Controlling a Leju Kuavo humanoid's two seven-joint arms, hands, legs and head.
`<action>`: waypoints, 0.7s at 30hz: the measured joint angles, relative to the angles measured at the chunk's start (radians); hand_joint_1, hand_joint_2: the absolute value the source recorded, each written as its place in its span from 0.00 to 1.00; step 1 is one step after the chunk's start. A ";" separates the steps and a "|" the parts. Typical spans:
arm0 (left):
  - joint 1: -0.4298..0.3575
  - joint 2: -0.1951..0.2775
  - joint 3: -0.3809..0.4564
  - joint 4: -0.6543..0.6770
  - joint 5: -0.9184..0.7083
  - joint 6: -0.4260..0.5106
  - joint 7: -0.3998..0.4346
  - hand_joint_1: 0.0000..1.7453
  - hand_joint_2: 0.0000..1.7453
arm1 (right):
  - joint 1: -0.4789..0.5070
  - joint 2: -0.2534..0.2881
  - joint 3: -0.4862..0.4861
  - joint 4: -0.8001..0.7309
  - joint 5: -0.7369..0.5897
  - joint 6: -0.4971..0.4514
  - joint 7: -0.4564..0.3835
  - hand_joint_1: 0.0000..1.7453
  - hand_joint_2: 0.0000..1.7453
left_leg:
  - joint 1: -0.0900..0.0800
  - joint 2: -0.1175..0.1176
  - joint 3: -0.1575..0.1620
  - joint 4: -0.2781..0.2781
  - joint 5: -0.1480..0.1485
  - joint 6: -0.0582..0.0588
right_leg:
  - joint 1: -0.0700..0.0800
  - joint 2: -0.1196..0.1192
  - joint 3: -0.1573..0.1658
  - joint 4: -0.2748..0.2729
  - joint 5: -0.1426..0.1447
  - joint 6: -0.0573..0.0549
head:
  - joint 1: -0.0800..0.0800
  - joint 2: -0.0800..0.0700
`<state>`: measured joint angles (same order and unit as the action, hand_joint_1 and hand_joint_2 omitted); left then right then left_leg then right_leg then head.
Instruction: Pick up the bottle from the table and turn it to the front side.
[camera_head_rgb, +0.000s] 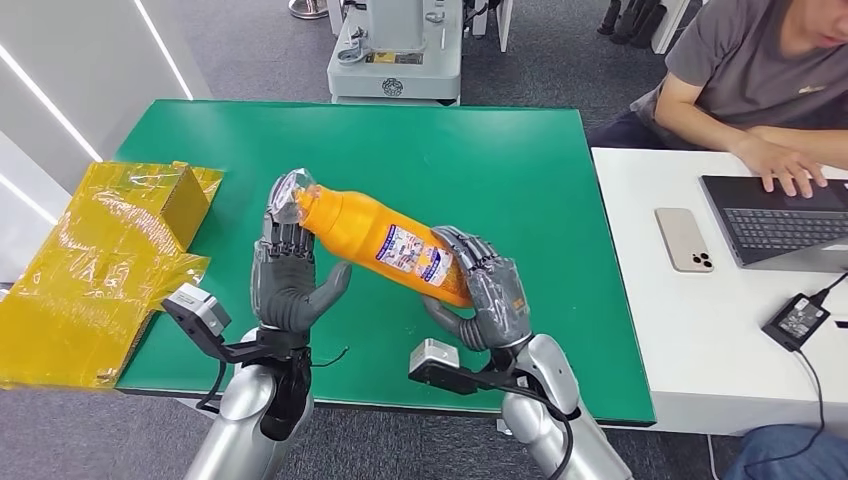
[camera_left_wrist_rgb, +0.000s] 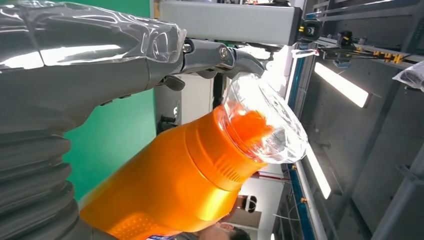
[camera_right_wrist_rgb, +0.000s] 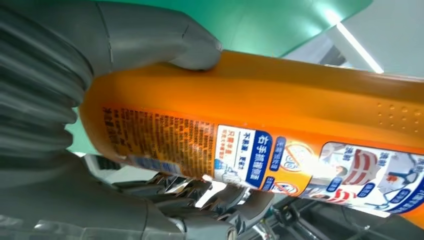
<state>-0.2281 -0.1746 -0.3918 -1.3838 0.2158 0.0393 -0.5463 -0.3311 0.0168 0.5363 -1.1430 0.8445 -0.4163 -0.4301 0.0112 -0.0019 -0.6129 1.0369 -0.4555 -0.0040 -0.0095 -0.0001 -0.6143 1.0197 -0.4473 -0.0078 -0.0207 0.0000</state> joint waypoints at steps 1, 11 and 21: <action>0.000 0.000 0.000 0.002 0.000 0.000 0.000 0.00 1.00 | 0.000 0.000 0.002 0.003 0.001 0.008 -0.001 1.00 1.00 | 0.000 0.000 0.000 0.000 0.000 0.000 | 0.000 0.000 0.000 0.000 0.000 0.000 | 0.000 0.000; -0.003 0.002 0.000 0.012 0.000 -0.002 -0.001 0.00 1.00 | -0.013 0.006 0.020 0.025 0.077 0.032 -0.027 1.00 1.00 | 0.000 0.000 0.000 0.000 0.000 0.000 | 0.000 0.000 0.000 0.000 0.000 0.000 | 0.000 0.000; -0.004 0.006 0.000 0.020 0.003 -0.003 -0.003 0.00 1.00 | -0.032 0.008 0.033 0.061 0.093 0.025 -0.056 1.00 1.00 | 0.000 0.000 0.000 0.000 0.000 0.000 | 0.000 0.000 0.000 0.000 0.000 0.000 | 0.000 0.000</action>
<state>-0.2322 -0.1687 -0.3914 -1.3636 0.2192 0.0359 -0.5493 -0.3628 0.0245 0.5694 -1.0821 0.9374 -0.3910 -0.4860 0.0112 -0.0018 -0.6128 1.0369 -0.4554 -0.0040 -0.0095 0.0000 -0.6142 1.0197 -0.4472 -0.0078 -0.0206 0.0000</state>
